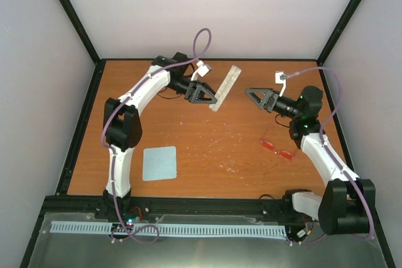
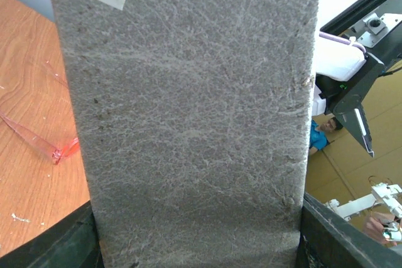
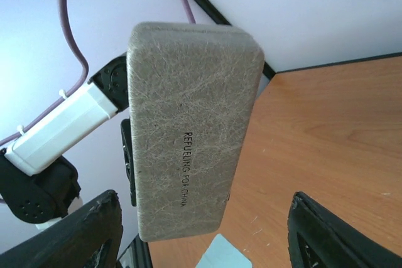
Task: Organize the sunglasses
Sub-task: Open the sunglasses case.
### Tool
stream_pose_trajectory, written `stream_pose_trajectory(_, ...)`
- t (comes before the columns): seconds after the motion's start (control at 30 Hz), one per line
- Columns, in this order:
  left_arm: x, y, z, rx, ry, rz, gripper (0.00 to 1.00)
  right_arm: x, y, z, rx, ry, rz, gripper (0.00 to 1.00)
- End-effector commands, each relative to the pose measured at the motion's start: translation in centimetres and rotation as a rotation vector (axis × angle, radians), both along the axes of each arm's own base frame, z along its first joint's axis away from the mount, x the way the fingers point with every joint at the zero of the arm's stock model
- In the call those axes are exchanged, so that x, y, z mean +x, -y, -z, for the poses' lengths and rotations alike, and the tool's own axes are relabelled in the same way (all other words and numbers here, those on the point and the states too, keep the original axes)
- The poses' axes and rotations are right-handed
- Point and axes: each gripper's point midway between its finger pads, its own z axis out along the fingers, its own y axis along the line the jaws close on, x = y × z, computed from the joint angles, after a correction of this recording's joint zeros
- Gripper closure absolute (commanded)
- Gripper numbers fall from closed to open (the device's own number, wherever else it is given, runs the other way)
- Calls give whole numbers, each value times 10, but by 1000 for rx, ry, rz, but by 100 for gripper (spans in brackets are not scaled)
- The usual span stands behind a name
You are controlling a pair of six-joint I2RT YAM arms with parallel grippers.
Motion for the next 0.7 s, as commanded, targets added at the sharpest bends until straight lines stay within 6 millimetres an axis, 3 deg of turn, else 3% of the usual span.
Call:
stream_pose_trajectory(0.0, -9, 4, -29, -101, 42, 29, 73, -4, -27, -15, 11, 53, -97, 30)
stream_pose_trajectory(0.2, -12, 3, -31, -104, 42, 31, 73, 4, -57, -18, 26, 69, -156, 25)
stream_pose_trajectory(0.43, -19, 4, -32, -103, 53, 42, 74, 14, -64, -18, 35, 70, -163, 18)
stream_pose_trajectory(0.6, -23, 8, -31, -95, 60, 53, 74, 17, -67, -20, 45, 72, -190, 21)
stream_pose_trajectory(0.67, -24, 10, -31, -93, 62, 58, 74, 16, -70, -19, 46, 69, -206, 27)
